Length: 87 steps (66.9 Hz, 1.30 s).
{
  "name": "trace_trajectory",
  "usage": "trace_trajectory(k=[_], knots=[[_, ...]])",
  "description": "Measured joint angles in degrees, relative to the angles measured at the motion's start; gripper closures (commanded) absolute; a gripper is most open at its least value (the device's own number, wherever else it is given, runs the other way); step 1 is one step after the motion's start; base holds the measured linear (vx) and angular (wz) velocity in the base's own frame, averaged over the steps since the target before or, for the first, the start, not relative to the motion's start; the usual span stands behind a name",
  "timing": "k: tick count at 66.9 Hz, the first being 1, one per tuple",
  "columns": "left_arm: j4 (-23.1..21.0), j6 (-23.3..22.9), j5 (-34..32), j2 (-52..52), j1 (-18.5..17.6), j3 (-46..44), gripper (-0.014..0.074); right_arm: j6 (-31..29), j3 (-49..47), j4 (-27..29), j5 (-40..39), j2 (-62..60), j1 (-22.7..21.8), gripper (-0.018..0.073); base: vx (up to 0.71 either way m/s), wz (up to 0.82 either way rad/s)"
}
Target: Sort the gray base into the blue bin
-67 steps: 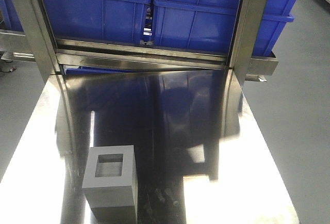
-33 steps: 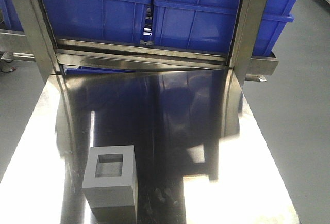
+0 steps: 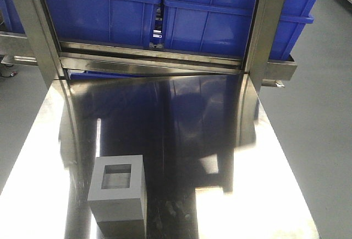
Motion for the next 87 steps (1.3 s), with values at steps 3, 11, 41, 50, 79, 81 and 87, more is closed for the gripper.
trace_trajectory(k=[3,11,41,50,79,81,87], knots=[[0.0,0.0,0.0,0.0,0.0,0.0,0.0603,0.0,0.0,0.0,0.0,0.0,0.0,0.0564,0.0,0.0],[0.0,0.0,0.0,0.0,0.0,0.0,0.0603,0.0,0.0,0.0,0.0,0.0,0.0,0.0564,0.0,0.0],[0.0,0.0,-1.0,0.0,0.0,-0.3,0.0603,0.0,0.0,0.0,0.0,0.0,0.0,0.0564,0.0,0.0],[-0.5,0.0,-1.0,0.4,0.0,-3.9,0.0603,0.0,0.0,0.0,0.0,0.0,0.0,0.0564,0.0,0.0],[-5.6,0.0,21.0,23.8,0.0,-24.2,0.0603,0.0,0.0,0.0,0.0,0.0,0.0,0.0564,0.0,0.0],[-5.9,0.0,23.1,25.2,0.0,-25.2,0.0603,0.0,0.0,0.0,0.0,0.0,0.0,0.0564,0.0,0.0],[-6.2,0.0,29.0,29.2,0.0,-27.5,0.0603,0.0,0.0,0.0,0.0,0.0,0.0,0.0564,0.0,0.0]])
